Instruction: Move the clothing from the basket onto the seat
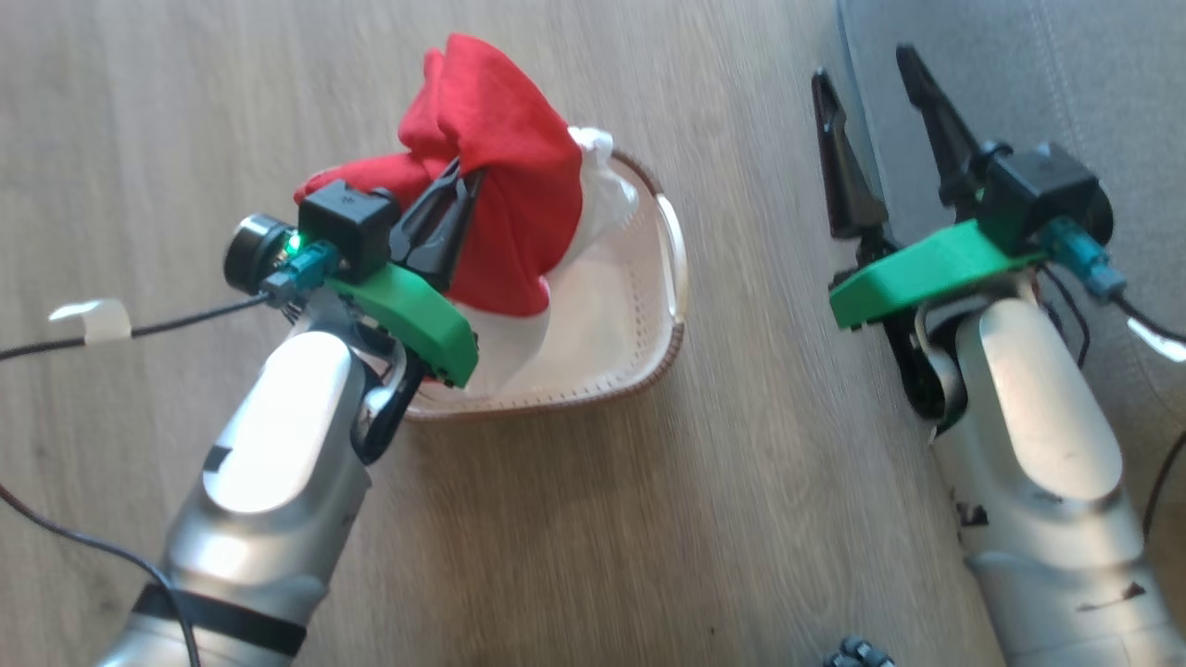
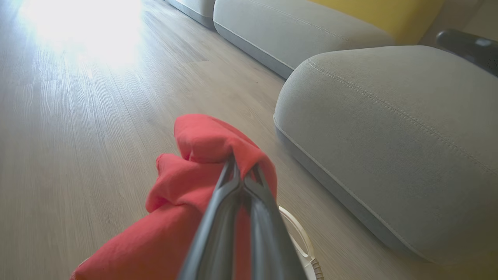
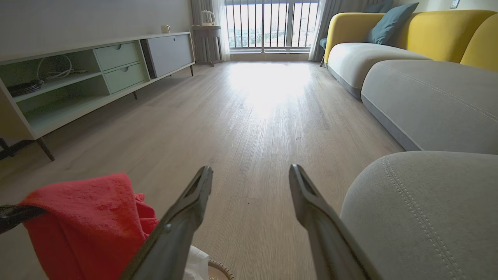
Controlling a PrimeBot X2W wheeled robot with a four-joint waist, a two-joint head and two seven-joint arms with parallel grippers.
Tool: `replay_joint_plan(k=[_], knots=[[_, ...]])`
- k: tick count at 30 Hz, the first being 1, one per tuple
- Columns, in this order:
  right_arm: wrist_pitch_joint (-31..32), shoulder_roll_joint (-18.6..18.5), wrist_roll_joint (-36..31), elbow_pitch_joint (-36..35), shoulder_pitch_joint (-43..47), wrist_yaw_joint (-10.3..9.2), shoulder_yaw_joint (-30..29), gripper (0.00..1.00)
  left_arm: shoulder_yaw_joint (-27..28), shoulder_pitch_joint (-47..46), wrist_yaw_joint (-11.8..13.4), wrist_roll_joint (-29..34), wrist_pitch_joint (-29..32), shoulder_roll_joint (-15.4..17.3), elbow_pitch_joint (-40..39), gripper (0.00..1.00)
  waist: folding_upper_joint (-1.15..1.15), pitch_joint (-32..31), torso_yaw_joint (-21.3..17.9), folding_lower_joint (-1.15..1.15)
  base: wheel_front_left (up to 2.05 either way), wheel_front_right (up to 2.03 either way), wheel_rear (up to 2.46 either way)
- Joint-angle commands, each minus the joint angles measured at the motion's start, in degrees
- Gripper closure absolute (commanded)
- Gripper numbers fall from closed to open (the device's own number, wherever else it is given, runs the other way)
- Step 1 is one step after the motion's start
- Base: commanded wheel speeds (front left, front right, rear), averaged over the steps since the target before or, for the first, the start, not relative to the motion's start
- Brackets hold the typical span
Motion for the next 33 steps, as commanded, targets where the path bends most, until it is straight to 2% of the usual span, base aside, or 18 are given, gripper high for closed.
replay_joint_plan(k=[1, 18, 33], knots=[[-0.36, 0.42, -0.48, -1.07, 1.87, -0.01, 0.39, 0.0, 2.25, 0.57, -0.07, 0.46, -0.71, 0.05, -2.94, 1.0, 0.0, -4.46, 2.68, 0.0, 0.0, 0.0, 0.0], [-0.36, 0.42, -0.5, 2.71, 9.93, -0.01, 1.05, 0.0, 4.83, 5.6, -0.08, 1.0, -0.71, -3.6, -10.22, 1.0, 0.0, -17.47, 8.43, 0.0, 0.0, 0.0, 0.0], [-0.36, 0.42, 0.43, 3.34, 14.25, -0.01, 1.05, 0.0, 7.72, 6.31, -0.08, 1.62, -0.71, -4.38, -16.0, 1.0, 0.0, -21.96, 9.0, 0.0, 0.0, 0.0, 0.0]])
